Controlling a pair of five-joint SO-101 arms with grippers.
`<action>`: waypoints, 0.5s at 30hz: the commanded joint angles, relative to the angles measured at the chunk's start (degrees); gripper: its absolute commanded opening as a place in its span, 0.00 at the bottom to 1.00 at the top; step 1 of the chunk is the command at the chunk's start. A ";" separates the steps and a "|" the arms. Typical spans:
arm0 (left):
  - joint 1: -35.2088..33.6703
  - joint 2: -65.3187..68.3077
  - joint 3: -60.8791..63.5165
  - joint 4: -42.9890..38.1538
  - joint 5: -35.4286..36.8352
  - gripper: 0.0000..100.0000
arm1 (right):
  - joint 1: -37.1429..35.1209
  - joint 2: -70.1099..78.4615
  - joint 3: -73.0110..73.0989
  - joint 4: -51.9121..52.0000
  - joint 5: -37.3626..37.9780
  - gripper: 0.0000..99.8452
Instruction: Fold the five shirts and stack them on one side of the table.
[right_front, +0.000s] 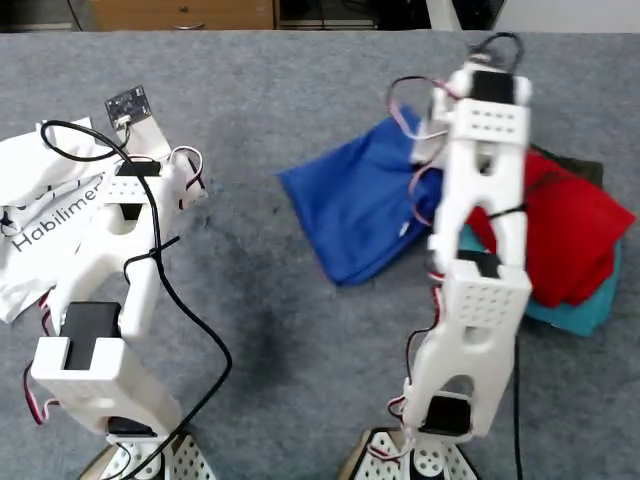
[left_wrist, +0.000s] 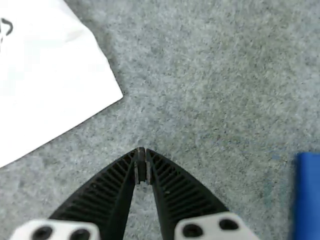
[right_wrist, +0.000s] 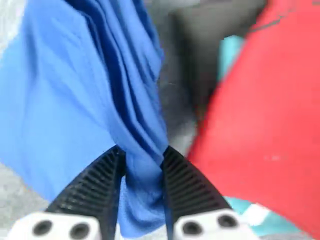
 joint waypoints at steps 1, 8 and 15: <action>0.62 -0.48 -0.18 -0.97 -0.62 0.02 | 5.67 -5.58 -3.38 1.32 1.58 0.00; 0.62 -0.40 -0.18 -1.05 -0.62 0.02 | 16.04 -13.41 -1.19 1.32 4.22 0.00; 0.62 -0.40 0.26 -1.14 -0.62 0.02 | 25.71 -15.34 2.86 1.32 7.74 0.00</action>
